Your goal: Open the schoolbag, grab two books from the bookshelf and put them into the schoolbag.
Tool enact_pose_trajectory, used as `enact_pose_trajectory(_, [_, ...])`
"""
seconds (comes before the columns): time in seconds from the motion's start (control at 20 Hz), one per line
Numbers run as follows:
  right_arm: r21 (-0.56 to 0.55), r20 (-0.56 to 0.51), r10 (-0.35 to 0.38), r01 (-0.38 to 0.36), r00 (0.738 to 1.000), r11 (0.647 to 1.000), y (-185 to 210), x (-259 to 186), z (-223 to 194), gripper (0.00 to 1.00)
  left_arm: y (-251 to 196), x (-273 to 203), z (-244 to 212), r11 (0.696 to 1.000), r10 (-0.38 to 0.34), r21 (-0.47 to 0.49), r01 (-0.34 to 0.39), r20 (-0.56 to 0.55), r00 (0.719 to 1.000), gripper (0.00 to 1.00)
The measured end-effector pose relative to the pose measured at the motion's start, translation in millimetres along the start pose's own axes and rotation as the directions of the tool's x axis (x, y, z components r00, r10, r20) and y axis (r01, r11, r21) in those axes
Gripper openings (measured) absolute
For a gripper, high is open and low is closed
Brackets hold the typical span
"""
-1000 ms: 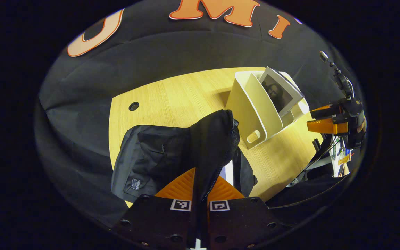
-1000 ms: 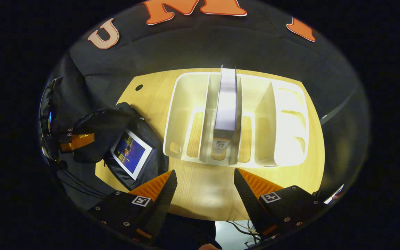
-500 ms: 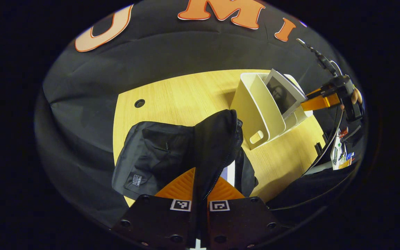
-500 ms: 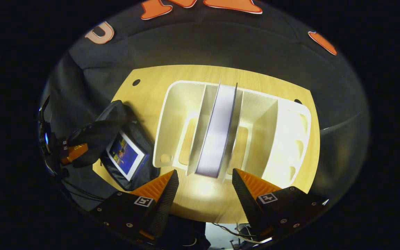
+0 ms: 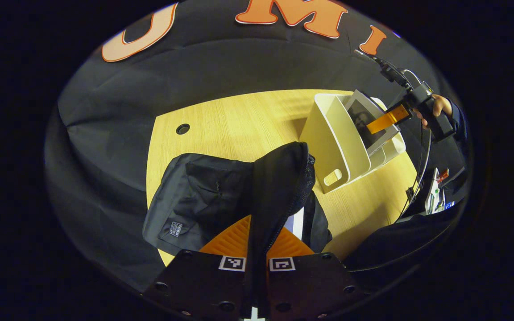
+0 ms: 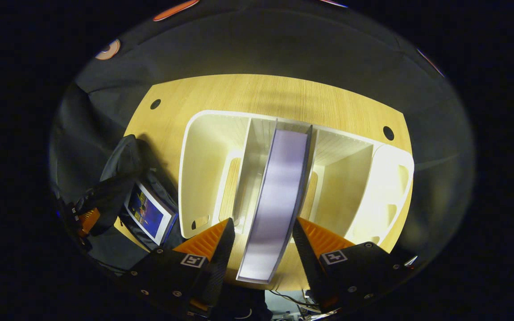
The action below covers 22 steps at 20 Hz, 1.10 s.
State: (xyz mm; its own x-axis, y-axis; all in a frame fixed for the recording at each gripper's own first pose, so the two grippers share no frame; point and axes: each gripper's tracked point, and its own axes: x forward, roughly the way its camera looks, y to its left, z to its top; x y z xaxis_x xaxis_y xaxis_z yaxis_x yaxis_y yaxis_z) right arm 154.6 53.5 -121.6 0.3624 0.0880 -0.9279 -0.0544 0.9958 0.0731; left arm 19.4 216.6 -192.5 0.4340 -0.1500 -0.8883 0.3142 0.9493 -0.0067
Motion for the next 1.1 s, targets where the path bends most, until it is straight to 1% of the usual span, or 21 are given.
enact_pose_trajectory(0.1, [0.034,-0.015,-0.025,0.025,1.0,0.999,-3.5,8.0,3.3,0.74,-0.1,0.6,-1.0,1.0,-0.003,0.01,0.003,-0.007,1.0,0.05])
enact_pose_trajectory(0.15, [0.043,-0.021,-0.034,0.035,0.999,0.998,-5.2,10.3,4.9,0.68,0.0,1.4,-0.8,1.0,-0.003,0.013,0.003,-0.012,1.0,0.05])
enact_pose_trajectory(0.2, [0.043,-0.03,-0.044,0.045,0.999,0.998,-7.2,12.6,5.8,0.66,0.2,1.6,0.4,1.0,-0.004,0.018,0.005,-0.015,1.0,0.05])
enact_pose_trajectory(0.3, [0.05,-0.042,-0.057,0.059,0.997,0.997,-8.0,16.6,5.2,0.58,-0.5,4.1,2.0,1.0,-0.007,0.024,0.008,-0.023,1.0,0.06])
enact_pose_trajectory(0.35, [0.056,-0.046,-0.055,0.057,0.997,0.997,-6.6,16.9,4.1,0.48,-1.2,4.8,2.7,1.0,-0.008,0.028,0.009,-0.028,1.0,0.06])
enact_pose_trajectory(0.4, [0.061,-0.048,-0.065,0.068,0.997,0.996,-8.5,12.6,2.4,0.46,-2.1,6.5,1.9,0.999,-0.01,0.037,0.011,-0.031,0.999,0.05])
enact_pose_trajectory(0.45, [0.066,-0.053,-0.061,0.064,0.997,0.996,-7.7,11.9,-0.6,0.42,-2.2,7.2,1.9,0.999,-0.01,0.043,0.011,-0.034,0.999,0.05])
enact_pose_trajectory(0.65, [0.093,-0.034,-0.085,0.088,0.996,0.992,-10.1,-6.3,-10.9,0.4,-3.1,7.0,0.4,0.998,-0.023,0.063,0.025,-0.035,0.999,0.05])
enact_pose_trajectory(0.8, [0.128,-0.013,-0.056,0.058,0.998,0.99,-4.0,-23.3,-20.3,0.4,-1.8,6.6,-1.9,0.996,-0.042,0.075,0.044,-0.029,0.999,0.05])
enact_pose_trajectory(0.85, [0.139,-0.013,-0.049,0.05,0.999,0.989,-1.8,-27.7,-27.1,0.41,-1.8,6.4,-4.0,0.995,-0.051,0.081,0.053,-0.03,0.998,0.05])
enact_pose_trajectory(1.1, [0.178,-0.006,-0.061,0.061,0.998,0.982,2.0,-45.3,-68.5,0.4,2.5,8.2,-10.2,0.988,-0.091,0.12,0.094,-0.035,0.995,0.05])
